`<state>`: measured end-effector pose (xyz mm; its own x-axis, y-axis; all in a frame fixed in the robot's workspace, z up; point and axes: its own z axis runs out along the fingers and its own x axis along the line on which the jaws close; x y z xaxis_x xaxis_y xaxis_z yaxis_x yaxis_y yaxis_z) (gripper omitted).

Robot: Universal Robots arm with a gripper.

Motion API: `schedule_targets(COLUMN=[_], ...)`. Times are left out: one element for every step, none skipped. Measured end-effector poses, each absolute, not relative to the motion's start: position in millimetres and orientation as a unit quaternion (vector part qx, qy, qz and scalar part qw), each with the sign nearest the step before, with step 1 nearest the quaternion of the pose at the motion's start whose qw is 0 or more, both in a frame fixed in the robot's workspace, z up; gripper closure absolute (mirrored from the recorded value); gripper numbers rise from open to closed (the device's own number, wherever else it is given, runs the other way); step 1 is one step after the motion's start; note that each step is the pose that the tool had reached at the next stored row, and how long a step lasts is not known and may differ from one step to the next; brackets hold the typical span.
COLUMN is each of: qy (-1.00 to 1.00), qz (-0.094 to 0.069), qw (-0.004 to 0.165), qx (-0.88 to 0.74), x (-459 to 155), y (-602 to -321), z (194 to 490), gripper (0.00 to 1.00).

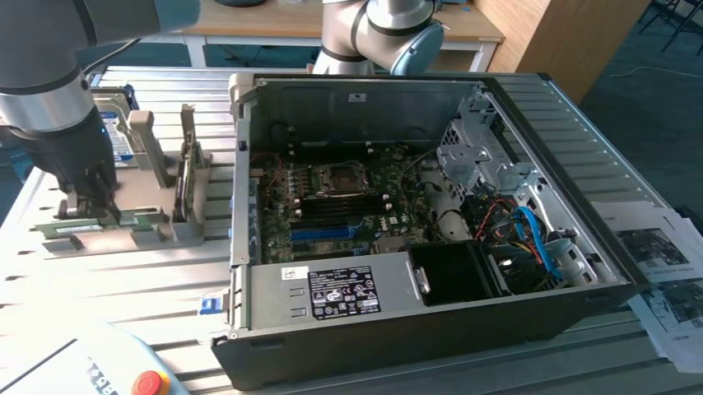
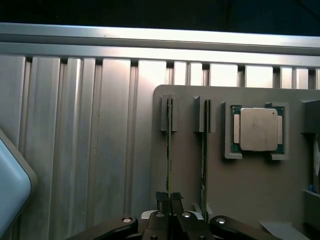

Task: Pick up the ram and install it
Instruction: 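Pick up the ram and move it above insertion slot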

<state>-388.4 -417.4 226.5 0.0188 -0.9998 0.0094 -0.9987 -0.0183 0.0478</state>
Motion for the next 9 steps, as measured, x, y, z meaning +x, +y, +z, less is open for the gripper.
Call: schedule_targets(qy=[-0.700,-0.700,-0.701,-0.701,-0.701,-0.701,-0.701,-0.701,-0.701], qz=[-0.013,-0.013,-0.013,-0.013,-0.013,-0.013,-0.013,-0.013,-0.013], qw=[0.020,0.020,0.020,0.020,0.020,0.020,0.020,0.020,0.020], qx=[0.713,0.713,0.713,0.713,0.713,0.713,0.713,0.713,0.713], x=[-388.4,-388.4,-388.4,-388.4,-388.4,-388.4,-388.4,-388.4,-388.4], y=[-417.4,-417.4,-417.4,-417.4,-417.4,-417.4,-417.4,-417.4,-417.4], z=[227.6,228.8,229.8,231.0,232.2,233.4,234.5,235.6,236.7], gripper=[0.88,0.88,0.88,0.88,0.88,0.88,0.88,0.88,0.88])
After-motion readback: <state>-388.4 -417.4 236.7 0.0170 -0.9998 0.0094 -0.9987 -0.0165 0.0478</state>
